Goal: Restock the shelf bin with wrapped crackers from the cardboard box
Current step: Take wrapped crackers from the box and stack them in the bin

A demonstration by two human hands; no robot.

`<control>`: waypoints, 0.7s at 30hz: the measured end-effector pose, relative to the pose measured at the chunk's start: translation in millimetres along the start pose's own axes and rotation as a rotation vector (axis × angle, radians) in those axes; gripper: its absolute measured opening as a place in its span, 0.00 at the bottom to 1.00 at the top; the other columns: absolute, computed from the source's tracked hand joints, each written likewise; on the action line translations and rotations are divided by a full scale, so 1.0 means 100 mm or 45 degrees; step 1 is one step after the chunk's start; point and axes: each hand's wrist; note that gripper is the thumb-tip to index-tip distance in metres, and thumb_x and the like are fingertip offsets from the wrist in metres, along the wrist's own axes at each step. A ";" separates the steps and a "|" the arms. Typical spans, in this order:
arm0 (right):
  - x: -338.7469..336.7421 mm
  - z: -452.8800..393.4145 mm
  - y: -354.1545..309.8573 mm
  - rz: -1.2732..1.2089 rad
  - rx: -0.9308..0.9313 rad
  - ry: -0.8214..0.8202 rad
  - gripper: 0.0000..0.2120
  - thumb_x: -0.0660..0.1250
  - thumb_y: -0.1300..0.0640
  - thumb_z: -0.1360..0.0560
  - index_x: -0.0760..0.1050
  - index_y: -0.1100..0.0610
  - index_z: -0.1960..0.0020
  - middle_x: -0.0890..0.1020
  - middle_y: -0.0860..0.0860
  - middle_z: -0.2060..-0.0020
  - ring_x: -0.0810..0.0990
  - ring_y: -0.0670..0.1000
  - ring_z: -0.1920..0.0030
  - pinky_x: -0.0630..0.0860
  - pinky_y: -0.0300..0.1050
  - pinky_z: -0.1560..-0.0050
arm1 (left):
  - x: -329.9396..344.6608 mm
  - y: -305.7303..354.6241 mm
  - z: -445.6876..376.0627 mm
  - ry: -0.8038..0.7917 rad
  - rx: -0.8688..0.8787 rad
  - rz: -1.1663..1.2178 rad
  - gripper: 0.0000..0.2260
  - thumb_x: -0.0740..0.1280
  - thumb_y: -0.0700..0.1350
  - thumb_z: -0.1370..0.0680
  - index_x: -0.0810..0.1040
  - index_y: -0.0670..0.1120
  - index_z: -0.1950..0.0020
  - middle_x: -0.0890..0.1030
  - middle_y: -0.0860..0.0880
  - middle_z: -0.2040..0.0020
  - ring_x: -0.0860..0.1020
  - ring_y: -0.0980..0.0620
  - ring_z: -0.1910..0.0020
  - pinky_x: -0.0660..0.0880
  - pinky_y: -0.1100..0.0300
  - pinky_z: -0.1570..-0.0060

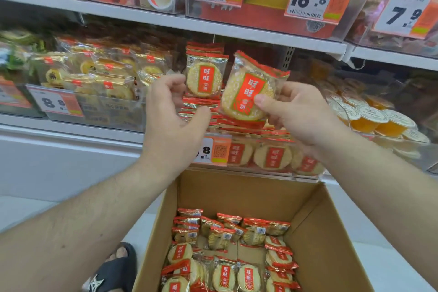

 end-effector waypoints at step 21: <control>0.78 -1.06 0.13 0.903 0.041 0.081 0.16 0.77 0.46 0.31 0.82 0.57 0.51 0.84 0.51 0.55 0.83 0.51 0.54 0.81 0.49 0.50 | 0.13 -0.41 -0.01 -0.050 -0.398 -0.084 0.31 0.71 0.41 0.26 0.59 0.53 0.28 0.70 0.55 0.37 0.70 0.54 0.34 0.74 0.47 0.37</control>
Point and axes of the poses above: each hand's wrist, its own z-axis away from the middle knuckle, its own x-axis out of the palm, y = z × x
